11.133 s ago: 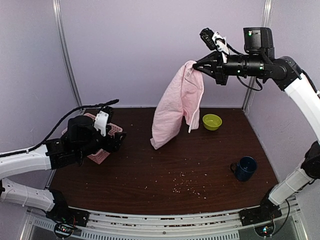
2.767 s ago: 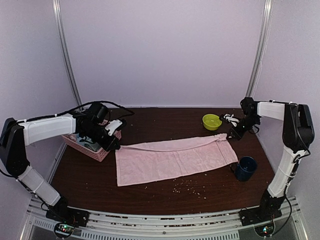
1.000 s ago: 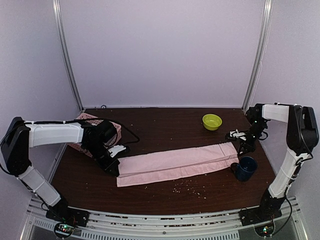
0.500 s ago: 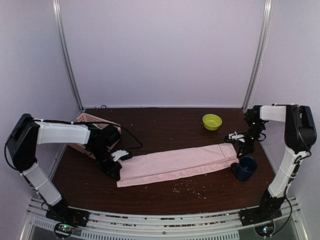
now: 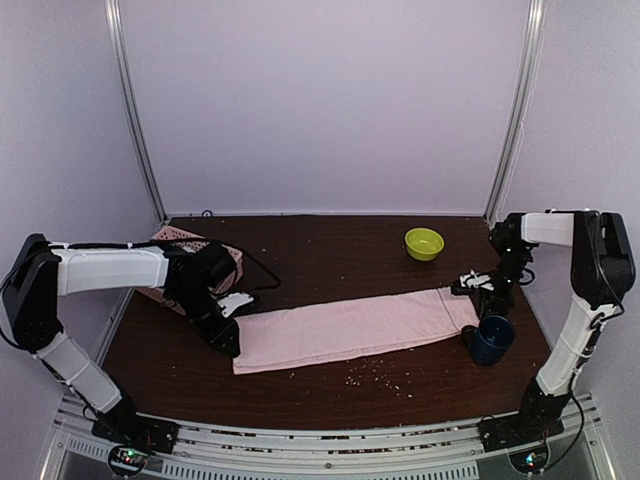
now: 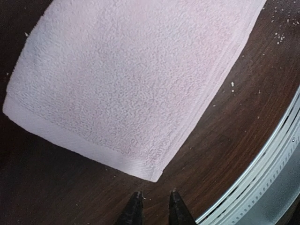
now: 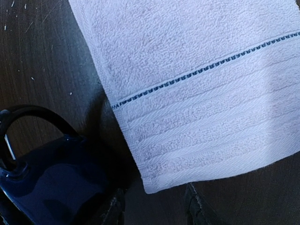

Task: Roll the towels
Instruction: Fold the towel at the center of the board, then move the towel to the center of the board.

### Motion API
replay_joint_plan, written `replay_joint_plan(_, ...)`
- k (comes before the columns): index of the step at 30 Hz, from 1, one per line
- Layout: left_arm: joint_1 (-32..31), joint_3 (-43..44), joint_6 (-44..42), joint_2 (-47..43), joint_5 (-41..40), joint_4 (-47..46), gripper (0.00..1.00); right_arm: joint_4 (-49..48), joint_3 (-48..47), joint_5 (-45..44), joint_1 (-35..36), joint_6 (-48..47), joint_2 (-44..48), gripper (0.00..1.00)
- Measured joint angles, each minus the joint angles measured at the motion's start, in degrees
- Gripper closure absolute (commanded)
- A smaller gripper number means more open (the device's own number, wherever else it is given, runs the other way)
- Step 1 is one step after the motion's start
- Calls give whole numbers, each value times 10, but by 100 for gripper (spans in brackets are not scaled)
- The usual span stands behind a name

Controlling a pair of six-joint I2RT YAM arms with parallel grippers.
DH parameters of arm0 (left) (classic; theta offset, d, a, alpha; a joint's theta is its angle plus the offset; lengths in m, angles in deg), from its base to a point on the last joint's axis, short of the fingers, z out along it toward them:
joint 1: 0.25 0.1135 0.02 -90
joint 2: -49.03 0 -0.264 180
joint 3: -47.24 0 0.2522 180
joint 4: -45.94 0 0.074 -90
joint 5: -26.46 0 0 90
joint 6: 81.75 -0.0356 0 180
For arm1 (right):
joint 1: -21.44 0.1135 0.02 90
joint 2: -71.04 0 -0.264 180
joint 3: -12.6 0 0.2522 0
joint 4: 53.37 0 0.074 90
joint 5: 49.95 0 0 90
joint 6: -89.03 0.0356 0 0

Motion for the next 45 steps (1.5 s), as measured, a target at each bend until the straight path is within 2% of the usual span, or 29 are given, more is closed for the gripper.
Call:
replay_joint_plan(3,0,0,0,-38,3,2,72,12,-9,-9,0,-7,14,53)
replay_joint_plan(8,0,22,-1,-61,4,8,74,24,-60,-6,0,4,22,56)
replay_joint_plan(13,0,90,-1,2,-23,-7,78,-12,-117,29,12,75,22,58)
replay_joint_plan(19,-1,143,3,87,-24,-66,80,-112,-90,37,93,191,23,63)
replay_joint_plan(24,-1,151,8,137,-14,-106,81,-163,-84,26,140,263,-1,67)
replay_joint_plan(31,-1,83,37,153,-6,-141,82,-200,-82,-33,158,310,-67,67)
replay_joint_plan(39,0,0,94,113,18,-185,84,-224,-80,-101,170,331,-94,67)
replay_joint_plan(45,-2,-23,121,97,23,-201,85,-240,-87,-122,178,351,-99,66)
